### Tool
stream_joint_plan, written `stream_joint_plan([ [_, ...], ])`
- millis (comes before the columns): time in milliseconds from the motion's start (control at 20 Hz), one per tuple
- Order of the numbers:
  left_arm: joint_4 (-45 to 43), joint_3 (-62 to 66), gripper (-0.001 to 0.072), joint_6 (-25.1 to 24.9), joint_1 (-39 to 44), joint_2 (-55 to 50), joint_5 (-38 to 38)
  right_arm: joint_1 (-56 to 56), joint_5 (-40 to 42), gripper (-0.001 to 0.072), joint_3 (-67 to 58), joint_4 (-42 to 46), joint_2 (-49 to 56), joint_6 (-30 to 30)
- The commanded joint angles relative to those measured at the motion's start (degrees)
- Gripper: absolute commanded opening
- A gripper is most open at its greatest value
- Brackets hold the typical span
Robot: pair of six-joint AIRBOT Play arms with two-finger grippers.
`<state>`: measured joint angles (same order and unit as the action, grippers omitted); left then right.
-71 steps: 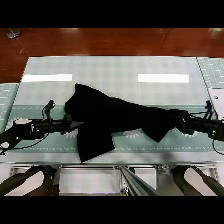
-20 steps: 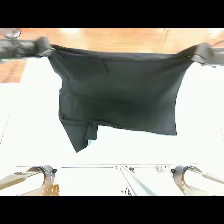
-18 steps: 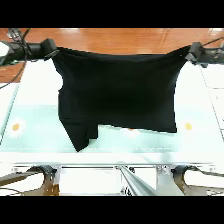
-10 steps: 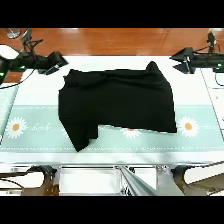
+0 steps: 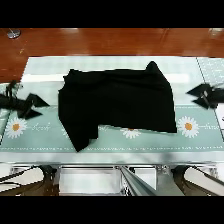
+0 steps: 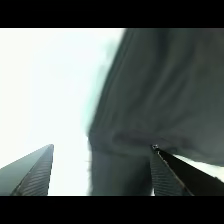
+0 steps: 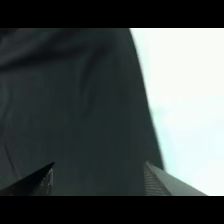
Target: Fold the shirts.
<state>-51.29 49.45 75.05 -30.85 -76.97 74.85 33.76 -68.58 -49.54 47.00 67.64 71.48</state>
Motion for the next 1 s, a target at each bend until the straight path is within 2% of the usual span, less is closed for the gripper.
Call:
stream_joint_plan([
  [0,17.53,-14.56,0.0703,-14.38,-5.57,1.86,-5.31,1.33,7.41,0.0618,20.41,-8.07,-13.81,-2.40],
  [100,22.43,-18.40,0.0704,-19.10,-4.17,1.86,-8.61,1.25,6.69,0.0619,24.28,-9.79,-17.86,-2.36],
  [200,22.62,-19.19,0.0703,-20.57,-0.87,1.60,-11.85,1.25,5.46,0.0618,25.03,-9.70,-19.87,-2.05],
  [300,22.99,-19.19,0.0703,-19.26,3.10,1.20,-15.61,1.25,4.22,0.0619,25.03,-10.67,-19.96,-1.84],
  [400,23.28,-19.19,0.0703,-14.91,8.28,0.44,-18.75,1.25,3.89,0.0618,25.03,-10.54,-19.93,-1.11],
  [500,24.33,-18.47,0.0697,-14.49,13.09,-0.68,-19.56,1.75,4.52,0.0618,24.65,-10.56,-19.93,-0.15],
  [550,24.28,-17.27,0.0572,-14.51,14.47,-1.03,-18.73,3.21,4.28,0.0618,23.56,-10.14,-19.93,-0.15],
  [600,24.30,-16.02,0.0079,-15.43,14.88,-1.05,-16.81,5.16,3.63,0.0618,21.99,-7.96,-19.93,-0.20],
  [650,24.72,-14.51,0.0029,-17.53,14.91,-0.94,-14.51,7.37,2.29,0.0618,20.55,-2.08,-19.93,-0.13],
  [700,24.74,-12.70,0.0028,-17.55,14.71,-0.94,-12.15,8.92,1.22,0.0618,20.28,6.36,-19.93,2.78],
  [750,24.74,-11.08,0.0028,-17.55,14.69,-0.92,-10.75,9.27,-0.66,0.0618,21.07,16.50,-19.80,9.27],
  [800,24.81,-9.97,0.0028,-17.55,14.73,-0.92,-10.12,9.22,-2.80,0.0618,22.73,22.43,-19.56,12.96],
  [850,24.81,-9.18,0.0028,-17.55,14.91,-0.92,-10.08,9.22,-3.30,0.0618,24.72,22.53,-19.37,13.20],
  [950,25.20,-8.92,0.0028,-17.55,14.93,-0.94,-10.12,9.16,-0.79,0.0618,27.78,15.80,-19.21,11.21],
])
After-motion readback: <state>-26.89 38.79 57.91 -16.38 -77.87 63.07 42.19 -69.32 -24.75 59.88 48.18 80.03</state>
